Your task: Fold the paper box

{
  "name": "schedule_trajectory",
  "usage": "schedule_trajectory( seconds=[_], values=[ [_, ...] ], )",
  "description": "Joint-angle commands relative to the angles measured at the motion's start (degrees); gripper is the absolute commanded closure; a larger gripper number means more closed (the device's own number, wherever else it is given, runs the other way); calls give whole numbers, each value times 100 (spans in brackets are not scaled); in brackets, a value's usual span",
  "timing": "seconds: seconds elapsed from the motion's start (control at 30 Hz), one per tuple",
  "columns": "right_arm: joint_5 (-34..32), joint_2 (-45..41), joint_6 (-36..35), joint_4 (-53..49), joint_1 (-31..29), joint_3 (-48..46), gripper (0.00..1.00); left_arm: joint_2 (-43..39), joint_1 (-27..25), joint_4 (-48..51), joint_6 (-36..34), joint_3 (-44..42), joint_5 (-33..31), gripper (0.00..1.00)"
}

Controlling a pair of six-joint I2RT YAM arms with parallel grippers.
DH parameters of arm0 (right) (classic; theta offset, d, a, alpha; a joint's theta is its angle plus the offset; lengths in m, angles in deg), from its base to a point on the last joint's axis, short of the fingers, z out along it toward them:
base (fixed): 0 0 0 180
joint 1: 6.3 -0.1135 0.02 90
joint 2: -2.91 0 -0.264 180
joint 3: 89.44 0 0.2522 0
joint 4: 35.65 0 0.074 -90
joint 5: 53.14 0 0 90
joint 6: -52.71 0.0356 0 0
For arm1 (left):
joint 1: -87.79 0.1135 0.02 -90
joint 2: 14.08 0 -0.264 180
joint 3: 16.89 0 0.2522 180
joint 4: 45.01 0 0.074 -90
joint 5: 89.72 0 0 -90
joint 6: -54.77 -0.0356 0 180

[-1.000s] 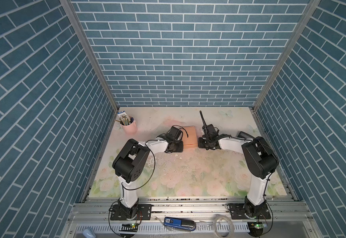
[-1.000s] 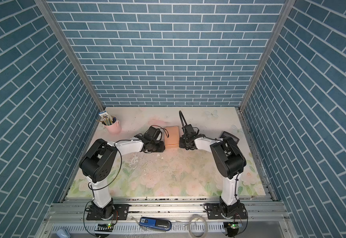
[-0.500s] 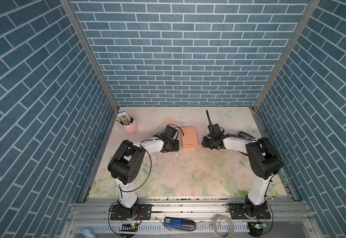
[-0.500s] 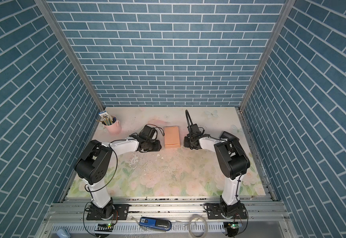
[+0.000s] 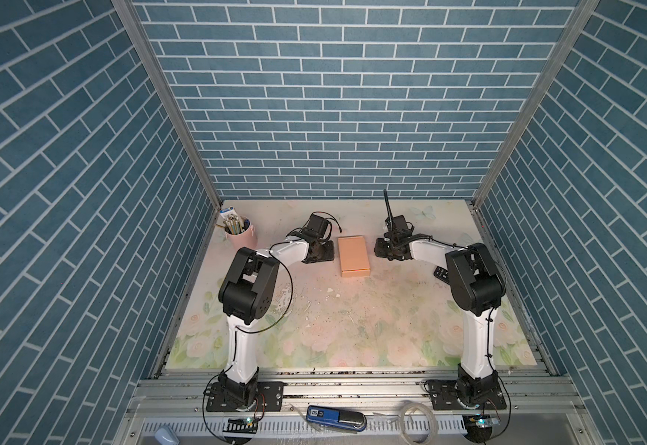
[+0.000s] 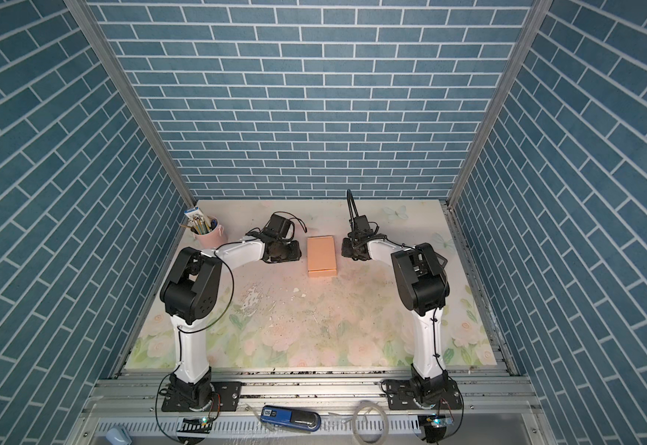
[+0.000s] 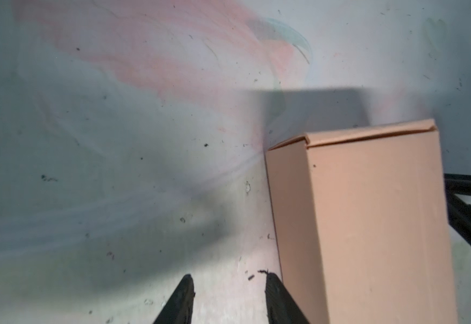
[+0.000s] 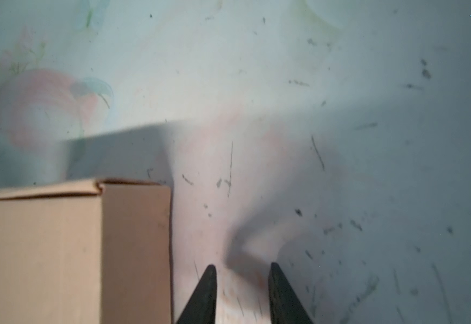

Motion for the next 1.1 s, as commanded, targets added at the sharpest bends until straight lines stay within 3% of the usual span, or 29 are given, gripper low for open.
schedule_trajectory(
  seconds=[0.0,0.53,0.93,1.07],
  values=[
    [-14,333,-186,-329,-16,410,67,205,-5,198,111,178,50,55],
    [116,831,-68,-354,-502,921,67,525,-232,-8,349,533,221,55],
    [256,819,-106,-255,-531,873,65,695,-299,89,336,840,249,55],
    [159,797,-232,-324,-501,886,63,683,-294,209,288,926,146,51]
  ],
)
